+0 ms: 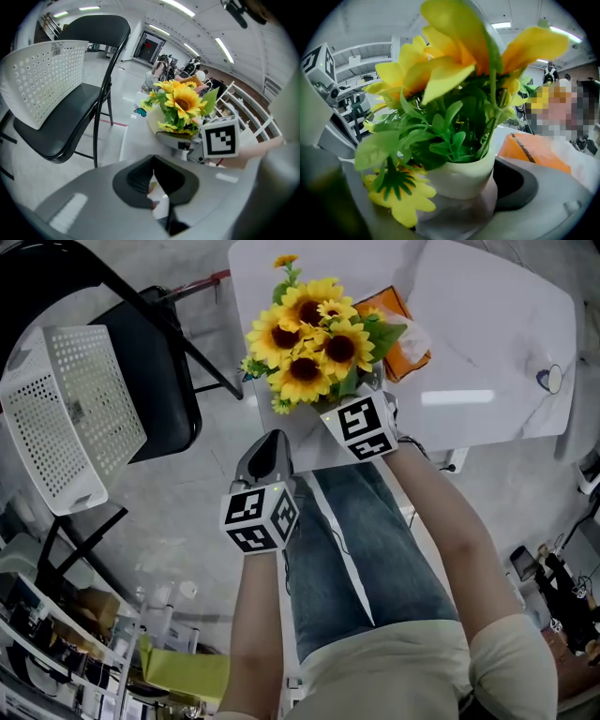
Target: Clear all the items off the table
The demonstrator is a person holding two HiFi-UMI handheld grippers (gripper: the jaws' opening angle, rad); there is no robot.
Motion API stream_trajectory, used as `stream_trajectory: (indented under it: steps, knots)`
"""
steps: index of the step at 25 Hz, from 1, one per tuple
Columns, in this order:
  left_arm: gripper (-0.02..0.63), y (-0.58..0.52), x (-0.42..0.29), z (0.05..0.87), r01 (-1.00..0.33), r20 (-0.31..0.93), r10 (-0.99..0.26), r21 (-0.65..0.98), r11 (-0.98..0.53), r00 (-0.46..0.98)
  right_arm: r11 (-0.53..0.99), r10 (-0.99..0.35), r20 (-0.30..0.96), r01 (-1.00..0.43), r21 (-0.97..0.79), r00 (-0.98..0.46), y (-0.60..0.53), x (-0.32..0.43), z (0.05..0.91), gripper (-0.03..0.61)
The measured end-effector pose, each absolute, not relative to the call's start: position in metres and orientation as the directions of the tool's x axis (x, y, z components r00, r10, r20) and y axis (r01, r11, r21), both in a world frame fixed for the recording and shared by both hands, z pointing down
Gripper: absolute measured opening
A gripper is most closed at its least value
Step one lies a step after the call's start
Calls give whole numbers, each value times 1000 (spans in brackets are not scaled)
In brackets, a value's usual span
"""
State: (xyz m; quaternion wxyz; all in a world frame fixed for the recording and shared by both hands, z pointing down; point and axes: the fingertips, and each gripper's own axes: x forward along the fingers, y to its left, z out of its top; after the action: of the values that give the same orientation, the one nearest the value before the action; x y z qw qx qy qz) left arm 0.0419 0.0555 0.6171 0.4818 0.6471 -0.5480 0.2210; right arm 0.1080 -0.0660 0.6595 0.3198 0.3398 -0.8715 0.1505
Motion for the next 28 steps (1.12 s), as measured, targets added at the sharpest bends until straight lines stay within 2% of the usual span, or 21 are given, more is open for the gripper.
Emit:
stream_trajectory:
  steps: [16,28]
  knots:
    - [9,63,47,625,-918,827,-466,390,73,315,707,-561,613,-707,4,-556,-92,95,665,563]
    - [9,69,49,626,-920,828,-468,385,75,309,702,-581,616,-710,49,-532,-97,100,666,524]
